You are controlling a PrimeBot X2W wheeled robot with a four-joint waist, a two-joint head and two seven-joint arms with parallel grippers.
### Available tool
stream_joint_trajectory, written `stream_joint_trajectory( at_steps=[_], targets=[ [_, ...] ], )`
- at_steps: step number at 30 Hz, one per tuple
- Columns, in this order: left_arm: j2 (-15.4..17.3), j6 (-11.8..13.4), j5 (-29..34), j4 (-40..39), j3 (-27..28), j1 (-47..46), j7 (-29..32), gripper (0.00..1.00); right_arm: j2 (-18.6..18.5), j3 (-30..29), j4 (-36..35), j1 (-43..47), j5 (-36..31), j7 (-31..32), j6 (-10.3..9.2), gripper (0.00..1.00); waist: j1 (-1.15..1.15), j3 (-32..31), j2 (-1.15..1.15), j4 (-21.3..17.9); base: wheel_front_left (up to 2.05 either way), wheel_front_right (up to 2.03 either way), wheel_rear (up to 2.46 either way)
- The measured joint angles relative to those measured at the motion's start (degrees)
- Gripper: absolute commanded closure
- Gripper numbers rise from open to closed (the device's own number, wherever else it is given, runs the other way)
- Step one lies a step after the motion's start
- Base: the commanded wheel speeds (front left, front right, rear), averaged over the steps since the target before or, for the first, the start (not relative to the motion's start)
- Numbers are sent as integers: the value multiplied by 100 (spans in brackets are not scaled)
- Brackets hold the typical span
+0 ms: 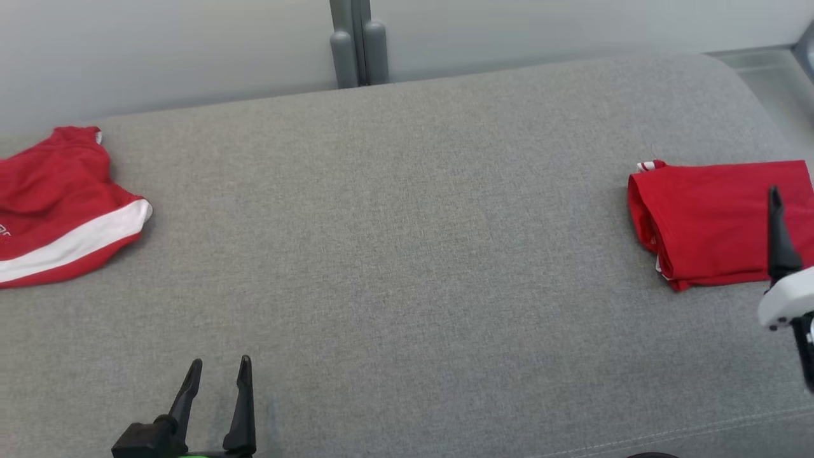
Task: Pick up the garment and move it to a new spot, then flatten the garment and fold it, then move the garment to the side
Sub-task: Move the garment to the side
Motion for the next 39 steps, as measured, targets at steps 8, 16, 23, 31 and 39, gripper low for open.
stream_joint_trajectory(
  at_steps=[8, 16, 23, 31, 39],
  targets=[
    [-54, 0, -3, 179, 183, 202, 0, 0, 724, 202, -815, 1178, -179, -1, 0, 0, 0, -588, 0, 192, 0, 0, 0],
    [-91, 0, 11, 250, 236, 230, 0, 0, 1322, 480, -1163, 1956, -138, -1, 0, 0, 0, -717, 0, 405, 0, 0, 0],
    [-101, 0, -15, 379, 196, 341, 0, 0, 1751, 391, -1427, 2402, -780, -1, 0, 0, 0, -749, 0, 481, 0, 0, 0],
    [-80, 0, -29, 443, 264, 350, 0, 0, 1938, 524, -1581, 2569, -1048, -1, 0, 0, 0, -804, 0, 592, 0, 0, 0],
    [-91, 0, -41, 443, 275, 425, 0, 0, 1970, 542, -1559, 2570, -1060, -1, 0, 0, 0, -874, 0, 656, 0, 0, 0]
  ],
)
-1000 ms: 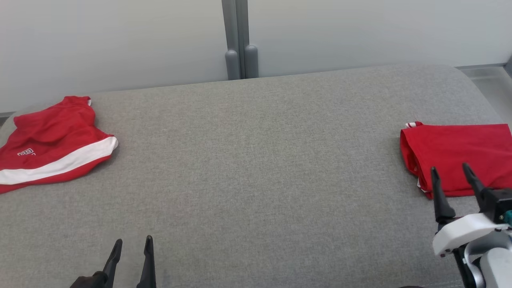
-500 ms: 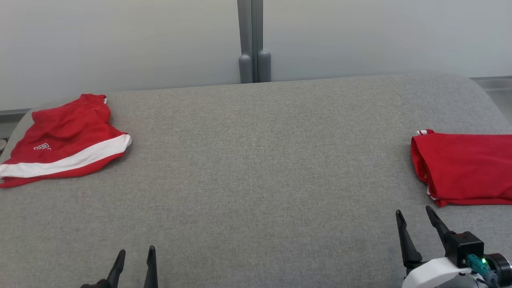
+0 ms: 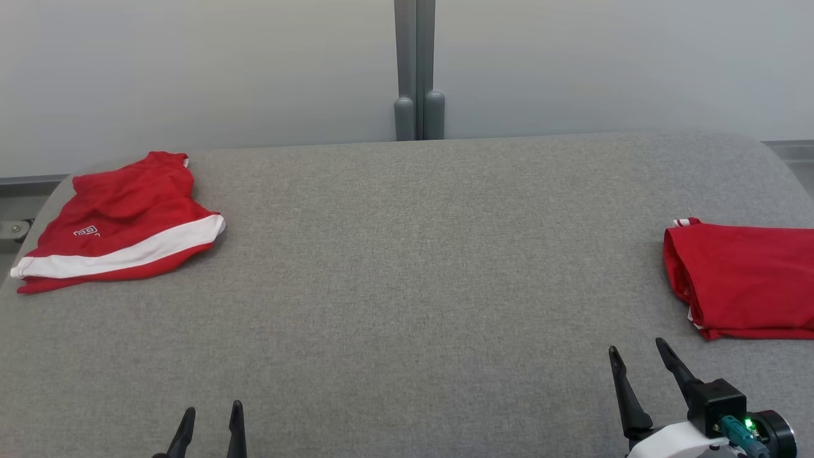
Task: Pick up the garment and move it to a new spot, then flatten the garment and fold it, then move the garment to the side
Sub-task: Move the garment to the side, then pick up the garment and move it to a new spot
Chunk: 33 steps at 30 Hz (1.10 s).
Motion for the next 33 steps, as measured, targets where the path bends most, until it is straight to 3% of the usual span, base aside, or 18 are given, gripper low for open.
stream_joint_trajectory(
  at_steps=[18, 33],
  targets=[
    [-13, 0, -18, -82, 49, 39, 0, 0, 13, 200, -15, 38, 21, 0, 0, 0, 0, -67, 0, 286, 0, 0, 0],
    [-12, 0, 62, -494, 634, 475, 0, 0, 174, 810, 60, -122, 124, 0, 0, 0, 0, -149, 0, 1793, 0, 0, 0]
  ],
)
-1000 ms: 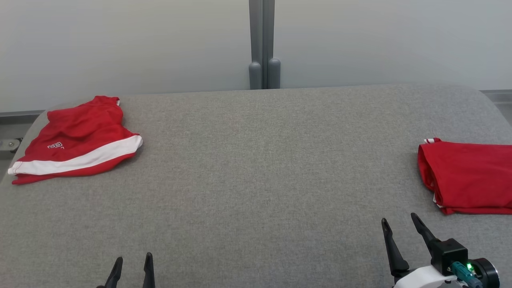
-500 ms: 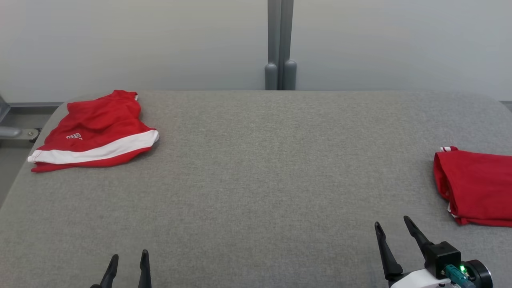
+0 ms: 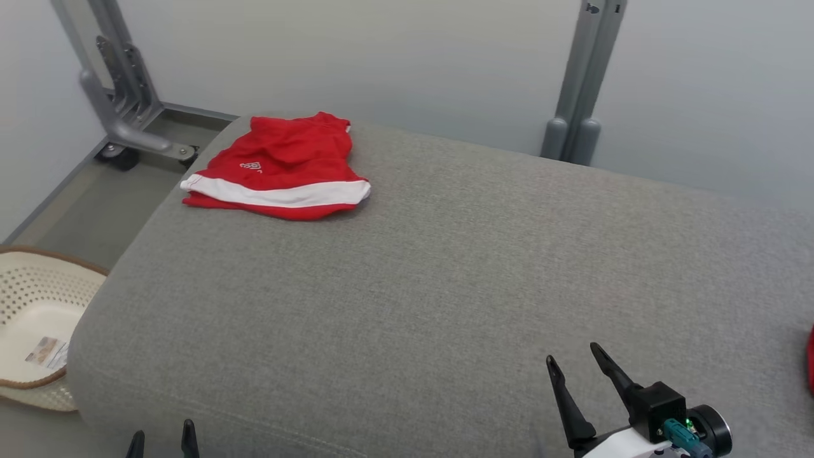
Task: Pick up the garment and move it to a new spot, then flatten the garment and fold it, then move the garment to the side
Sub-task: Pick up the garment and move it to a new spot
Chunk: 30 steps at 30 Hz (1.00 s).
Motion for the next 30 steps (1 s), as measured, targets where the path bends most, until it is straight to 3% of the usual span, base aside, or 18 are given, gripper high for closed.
stream_joint_trajectory(
  at_steps=[5, 10, 23, 30],
  targets=[
    [-12, 0, -25, -96, 42, 60, 0, 0, 7, 138, -4, -71, 41, 0, 0, 0, 0, 1, 0, 349, 0, 0, 0],
    [-23, 0, -308, -145, -209, -435, 0, 0, -187, 177, -91, -186, 46, 0, 0, 0, 0, 195, 0, 432, 0, 0, 0],
    [893, 0, -1307, 1470, -1045, -4483, 657, 0, -1245, 199, -602, -1950, -30, 0, 0, 0, 0, 1670, 0, 439, 0, 0, 0],
    [1282, 0, -1883, 2596, -1538, -6115, 859, 0, -1489, 286, -923, -2549, -49, 1, 0, 0, 2, 2792, 0, 135, 0, 0, 0]
  ],
)
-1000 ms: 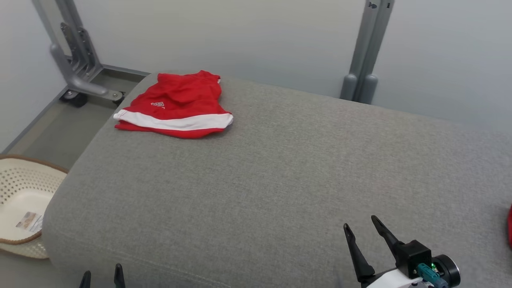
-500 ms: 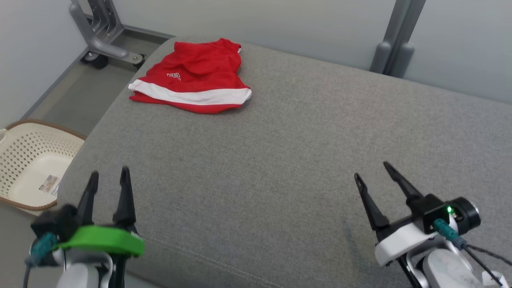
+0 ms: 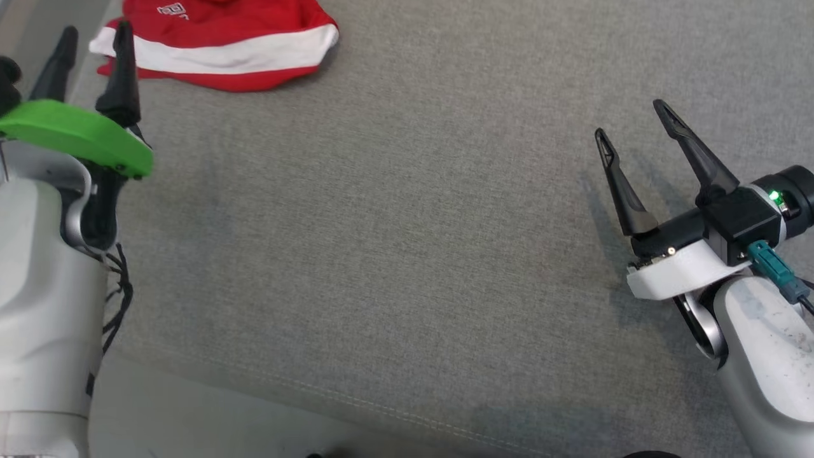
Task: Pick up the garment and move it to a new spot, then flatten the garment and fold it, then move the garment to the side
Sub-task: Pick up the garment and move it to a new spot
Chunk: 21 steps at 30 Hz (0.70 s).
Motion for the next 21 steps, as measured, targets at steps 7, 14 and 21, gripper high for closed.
stream_joint_trajectory(
  at_steps=[7, 14, 21],
  targets=[
    [404, 0, -668, 1046, -359, -919, 246, 0, 63, 123, -592, -288, -76, 0, 0, 0, 0, 924, 0, -558, 0, 0, 0],
    [662, 0, -1141, 1626, -553, -1132, 516, 0, 146, 240, -973, -295, -118, -1, 0, 0, 0, 1240, 0, -1123, 0, 0, 0],
    [975, 0, -1524, 2124, -720, -1492, 912, 0, 125, 116, -1321, -92, -124, -1, 0, 0, -2, 1532, 0, -1598, 0, 0, 0]
  ],
)
